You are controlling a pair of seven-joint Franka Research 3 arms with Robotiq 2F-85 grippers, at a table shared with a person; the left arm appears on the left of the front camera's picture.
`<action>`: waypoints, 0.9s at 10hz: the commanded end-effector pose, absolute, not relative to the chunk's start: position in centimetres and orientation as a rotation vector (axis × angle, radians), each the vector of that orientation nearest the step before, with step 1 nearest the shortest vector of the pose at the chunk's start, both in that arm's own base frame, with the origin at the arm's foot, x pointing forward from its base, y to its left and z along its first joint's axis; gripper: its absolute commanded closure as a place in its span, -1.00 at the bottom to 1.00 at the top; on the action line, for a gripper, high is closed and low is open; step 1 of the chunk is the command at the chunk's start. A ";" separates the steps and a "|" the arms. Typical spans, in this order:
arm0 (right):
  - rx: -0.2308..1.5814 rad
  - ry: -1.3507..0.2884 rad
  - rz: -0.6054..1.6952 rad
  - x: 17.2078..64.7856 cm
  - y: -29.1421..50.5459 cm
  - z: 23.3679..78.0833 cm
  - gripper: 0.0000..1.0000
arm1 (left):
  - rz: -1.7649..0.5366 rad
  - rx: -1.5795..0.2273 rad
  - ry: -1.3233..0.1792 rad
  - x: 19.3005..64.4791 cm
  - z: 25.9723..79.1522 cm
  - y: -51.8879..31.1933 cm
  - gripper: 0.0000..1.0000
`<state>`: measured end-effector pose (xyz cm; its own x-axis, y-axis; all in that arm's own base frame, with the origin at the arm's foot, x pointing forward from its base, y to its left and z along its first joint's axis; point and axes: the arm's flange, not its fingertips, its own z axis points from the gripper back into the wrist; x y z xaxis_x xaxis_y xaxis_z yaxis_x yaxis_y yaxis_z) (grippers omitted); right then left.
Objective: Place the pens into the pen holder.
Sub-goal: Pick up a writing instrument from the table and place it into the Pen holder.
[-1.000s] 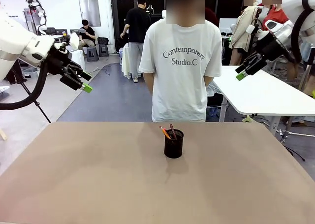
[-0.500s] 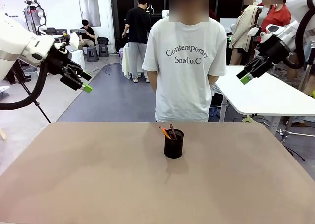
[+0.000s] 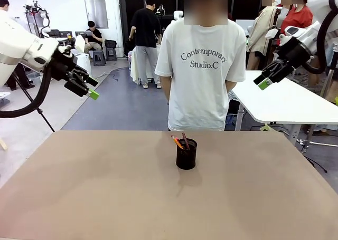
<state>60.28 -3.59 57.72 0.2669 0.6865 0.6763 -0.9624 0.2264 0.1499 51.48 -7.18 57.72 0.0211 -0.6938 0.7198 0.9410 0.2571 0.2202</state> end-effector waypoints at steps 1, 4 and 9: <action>0.617 -0.534 1.210 60.0 -3.5 57.8 -1.00 | -1.307 -0.356 -0.850 51.4 57.8 -7.0 -1.00; 0.617 -0.534 1.210 60.0 -3.5 57.8 -1.00 | -1.307 -0.356 -0.850 51.4 57.8 -7.0 -1.00; 0.617 -0.534 1.210 60.0 -3.5 57.8 -1.00 | -1.307 -0.356 -0.850 51.4 57.8 -7.0 -1.00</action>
<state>60.28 -3.59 57.72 0.2669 0.6865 0.6763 -0.9624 0.2265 0.1499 51.48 -7.18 57.72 0.0211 -0.6938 0.7198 0.9410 0.2571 0.2202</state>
